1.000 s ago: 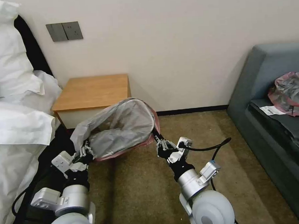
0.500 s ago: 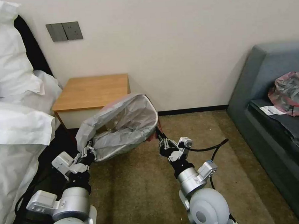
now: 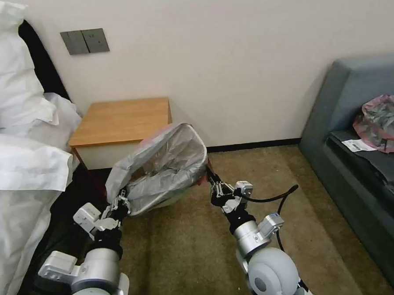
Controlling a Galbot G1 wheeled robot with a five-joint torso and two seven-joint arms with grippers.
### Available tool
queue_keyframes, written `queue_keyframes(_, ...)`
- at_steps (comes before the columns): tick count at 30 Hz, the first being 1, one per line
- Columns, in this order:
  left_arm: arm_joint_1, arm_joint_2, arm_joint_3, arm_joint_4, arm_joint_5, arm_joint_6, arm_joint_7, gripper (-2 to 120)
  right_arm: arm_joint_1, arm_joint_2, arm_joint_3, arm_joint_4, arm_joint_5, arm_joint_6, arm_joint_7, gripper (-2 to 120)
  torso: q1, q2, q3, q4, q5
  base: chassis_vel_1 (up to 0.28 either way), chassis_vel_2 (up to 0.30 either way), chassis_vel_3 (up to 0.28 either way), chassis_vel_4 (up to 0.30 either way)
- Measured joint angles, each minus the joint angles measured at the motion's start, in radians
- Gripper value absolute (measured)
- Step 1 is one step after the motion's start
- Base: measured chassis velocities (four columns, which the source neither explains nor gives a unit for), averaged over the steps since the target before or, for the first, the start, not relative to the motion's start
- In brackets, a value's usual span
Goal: Pick up the garbage bag from the table and place it over the trash can.
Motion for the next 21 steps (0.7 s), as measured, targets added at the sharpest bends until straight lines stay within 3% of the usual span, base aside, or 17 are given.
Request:
queue_keyframes(11,-0.011,0.008,-0.009,0.001,0.001,0.011,-0.003,8,-0.001,-0.001,0.002,-0.019,-0.059,0.019,0.003,0,0.0,0.0,0.0,0.0,0.0,0.0,0.0,0.0,0.0)
queue_keyframes(18,-0.017,0.02,-0.015,0.001,0.008,0.029,-0.004,8,0.003,0.007,0.009,-0.068,-0.286,0.099,0.009,0,0.0,0.0,0.0,0.0,0.0,0.0,0.0,0.0,0.0)
queue_keyframes(21,-0.017,0.023,-0.016,0.001,0.014,0.031,-0.005,8,0.002,0.01,0.009,-0.071,-0.321,0.106,0.016,0,0.0,0.0,0.0,0.0,0.0,0.0,0.0,0.0,0.0)
